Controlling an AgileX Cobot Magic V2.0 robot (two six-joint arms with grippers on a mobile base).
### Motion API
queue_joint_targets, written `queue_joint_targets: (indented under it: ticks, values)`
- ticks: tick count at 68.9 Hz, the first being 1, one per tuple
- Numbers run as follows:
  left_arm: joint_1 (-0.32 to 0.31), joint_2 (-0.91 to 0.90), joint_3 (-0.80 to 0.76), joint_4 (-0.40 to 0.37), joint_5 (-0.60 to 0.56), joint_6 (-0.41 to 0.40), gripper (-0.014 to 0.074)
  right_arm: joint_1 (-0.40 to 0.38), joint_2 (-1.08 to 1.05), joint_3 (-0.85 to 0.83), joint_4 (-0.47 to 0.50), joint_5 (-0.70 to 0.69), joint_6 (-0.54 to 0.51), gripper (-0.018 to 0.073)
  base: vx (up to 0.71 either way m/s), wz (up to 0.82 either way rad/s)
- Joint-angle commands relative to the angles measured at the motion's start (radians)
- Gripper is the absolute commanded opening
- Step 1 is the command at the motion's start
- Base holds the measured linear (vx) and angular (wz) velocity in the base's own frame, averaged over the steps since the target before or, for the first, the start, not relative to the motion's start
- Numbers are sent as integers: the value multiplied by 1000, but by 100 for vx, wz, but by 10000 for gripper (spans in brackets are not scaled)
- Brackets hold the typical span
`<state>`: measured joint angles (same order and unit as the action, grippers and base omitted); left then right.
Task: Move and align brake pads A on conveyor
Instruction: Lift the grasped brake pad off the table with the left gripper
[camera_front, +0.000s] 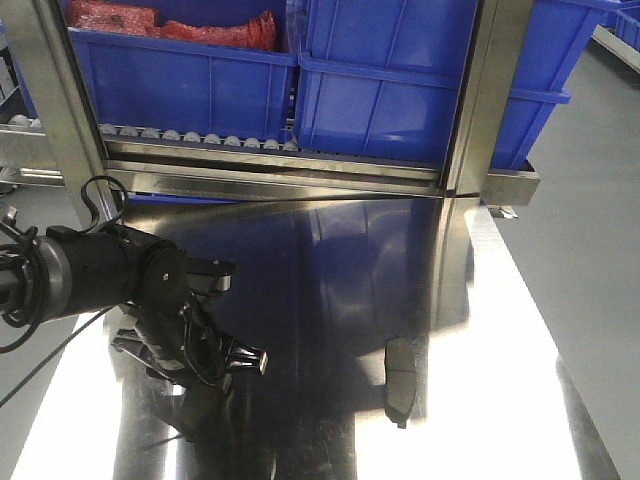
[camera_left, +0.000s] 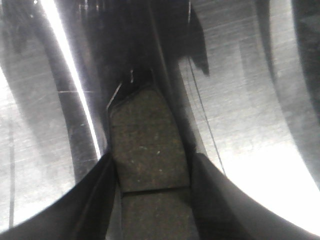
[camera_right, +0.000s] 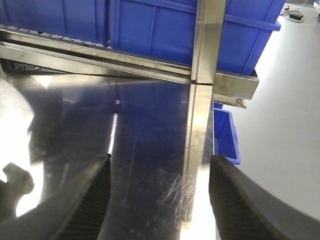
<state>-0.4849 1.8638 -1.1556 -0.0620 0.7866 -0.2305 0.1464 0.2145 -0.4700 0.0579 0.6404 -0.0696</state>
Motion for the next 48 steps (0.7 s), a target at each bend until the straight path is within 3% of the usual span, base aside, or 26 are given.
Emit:
queue_joint_targets:
  ticks: [1, 29, 48]
  values:
    - [-6, -50, -10, -2, -16, 6, -8, -6, 11, -24, -4, -73, -8, 414, 0, 0]
    - [-13, -321, 8, 113, 43, -81, -8, -6, 11, -24, -4, -72, -8, 414, 0, 0]
    - [-13, -608, 194, 202, 23, -183, -8, -6, 11, -24, -4, -72, -8, 414, 0, 0]
